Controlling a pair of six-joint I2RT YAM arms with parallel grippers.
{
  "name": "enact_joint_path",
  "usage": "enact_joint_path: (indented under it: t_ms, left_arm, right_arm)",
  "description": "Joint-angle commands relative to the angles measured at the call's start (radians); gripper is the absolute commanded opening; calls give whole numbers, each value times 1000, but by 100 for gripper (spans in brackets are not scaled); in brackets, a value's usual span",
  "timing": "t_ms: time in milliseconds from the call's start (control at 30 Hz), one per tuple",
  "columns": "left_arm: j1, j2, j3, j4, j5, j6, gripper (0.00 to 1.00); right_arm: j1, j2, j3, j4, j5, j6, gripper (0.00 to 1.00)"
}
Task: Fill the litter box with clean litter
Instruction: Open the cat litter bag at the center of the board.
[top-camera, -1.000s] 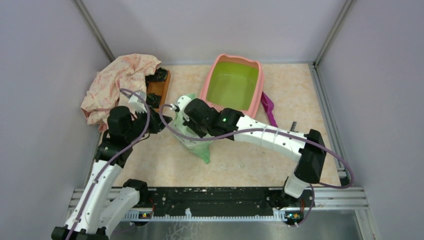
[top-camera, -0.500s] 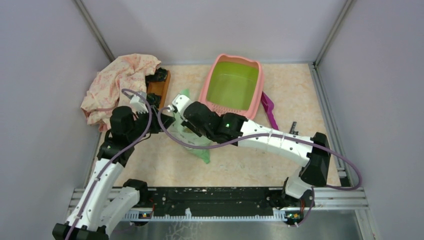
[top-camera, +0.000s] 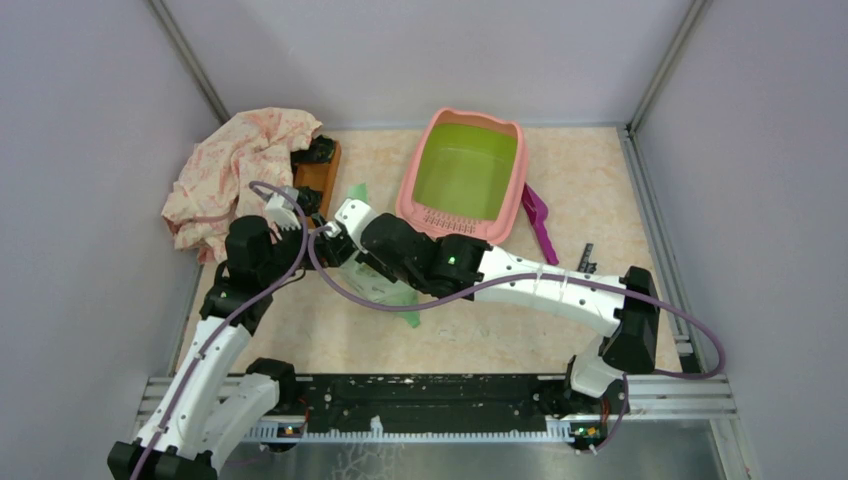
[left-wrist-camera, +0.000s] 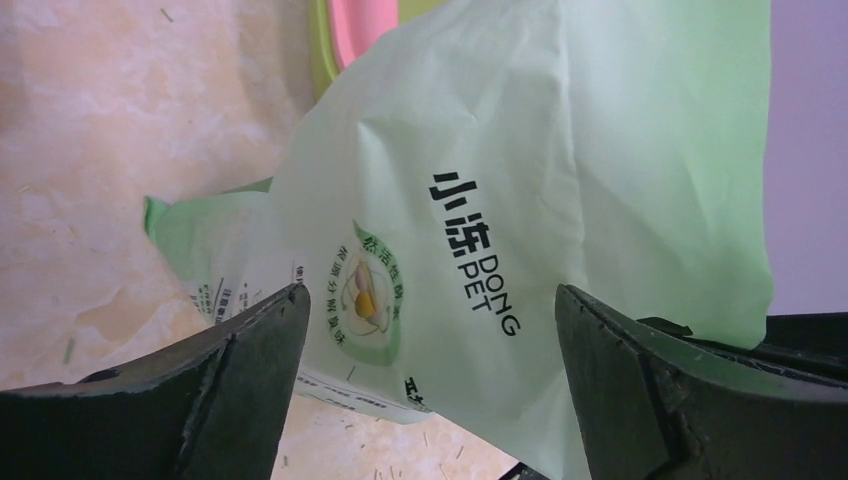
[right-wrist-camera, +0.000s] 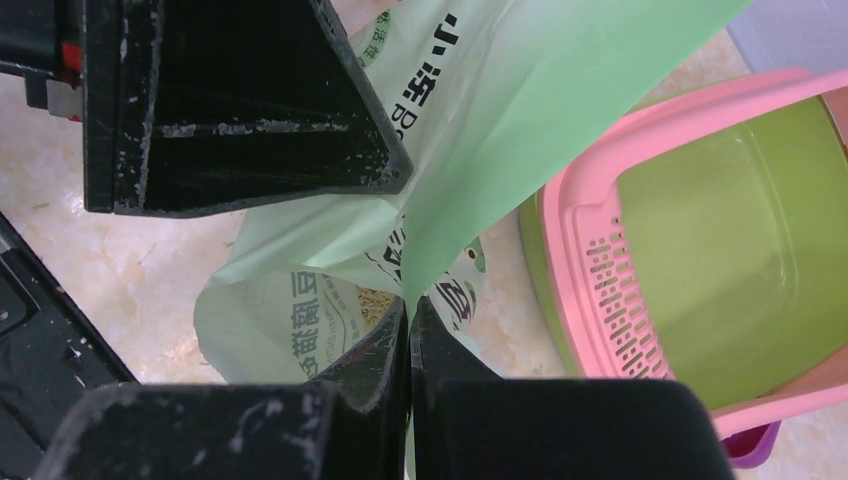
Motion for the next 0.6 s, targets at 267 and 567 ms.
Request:
enact_joint_path:
  t_ms: [267, 567]
  left_arm:
    - [-1, -40, -41, 50, 86, -23, 22]
    - [-1, -96, -43, 43, 86, -26, 1]
  right_arm:
    - [29, -77, 25, 42, 43, 22, 0]
    - [38, -114, 32, 21, 58, 33, 0]
